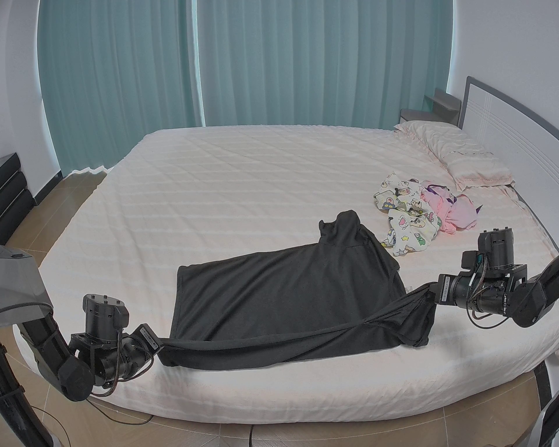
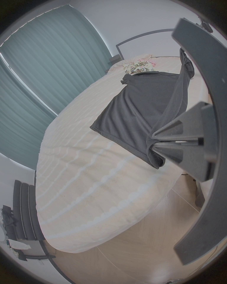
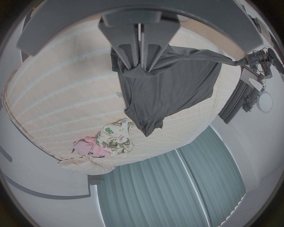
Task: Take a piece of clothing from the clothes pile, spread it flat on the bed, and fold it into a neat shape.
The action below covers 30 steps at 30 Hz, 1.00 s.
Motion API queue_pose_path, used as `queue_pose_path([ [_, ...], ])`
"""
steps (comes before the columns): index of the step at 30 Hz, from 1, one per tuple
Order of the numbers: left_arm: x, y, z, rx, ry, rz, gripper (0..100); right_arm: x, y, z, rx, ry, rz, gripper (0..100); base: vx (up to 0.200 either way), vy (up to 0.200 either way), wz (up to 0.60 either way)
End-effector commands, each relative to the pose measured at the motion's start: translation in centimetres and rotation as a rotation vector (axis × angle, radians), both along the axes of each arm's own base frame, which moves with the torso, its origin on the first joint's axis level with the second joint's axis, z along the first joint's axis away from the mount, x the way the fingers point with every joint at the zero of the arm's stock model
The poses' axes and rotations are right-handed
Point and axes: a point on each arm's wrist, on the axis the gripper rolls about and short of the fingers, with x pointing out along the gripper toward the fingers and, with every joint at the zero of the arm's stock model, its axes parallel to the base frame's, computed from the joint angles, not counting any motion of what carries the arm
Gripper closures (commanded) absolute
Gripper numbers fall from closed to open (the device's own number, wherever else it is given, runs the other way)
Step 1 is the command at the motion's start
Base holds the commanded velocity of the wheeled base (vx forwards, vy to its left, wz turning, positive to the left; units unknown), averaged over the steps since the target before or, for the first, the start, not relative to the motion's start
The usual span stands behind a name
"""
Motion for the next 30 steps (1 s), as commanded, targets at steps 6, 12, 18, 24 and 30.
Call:
queue_pose_path([
  [6,0.5,-0.1,-0.2,0.000,0.000,0.000,100,1.0,0.3,-0.6,0.003,0.011,0.010,100,0.200,0.000,0.00],
  [12,0.9,-0.2,-0.9,0.008,0.021,-0.003,100,1.6,0.4,-0.5,0.004,0.005,0.010,100,0.067,0.000,0.00],
  [18,2.3,-0.4,-1.9,0.012,0.036,0.000,100,2.6,0.6,-1.5,-0.001,0.027,0.011,100,0.000,0.000,0.00],
  [24,3.8,-0.7,-2.7,0.014,0.049,0.005,100,4.0,0.9,-3.2,-0.005,0.056,0.011,100,0.000,0.000,0.00],
  [30,4.6,-0.7,-2.5,0.014,0.043,0.008,100,4.8,1.2,-4.3,0.008,0.079,0.029,100,0.000,0.000,0.00],
])
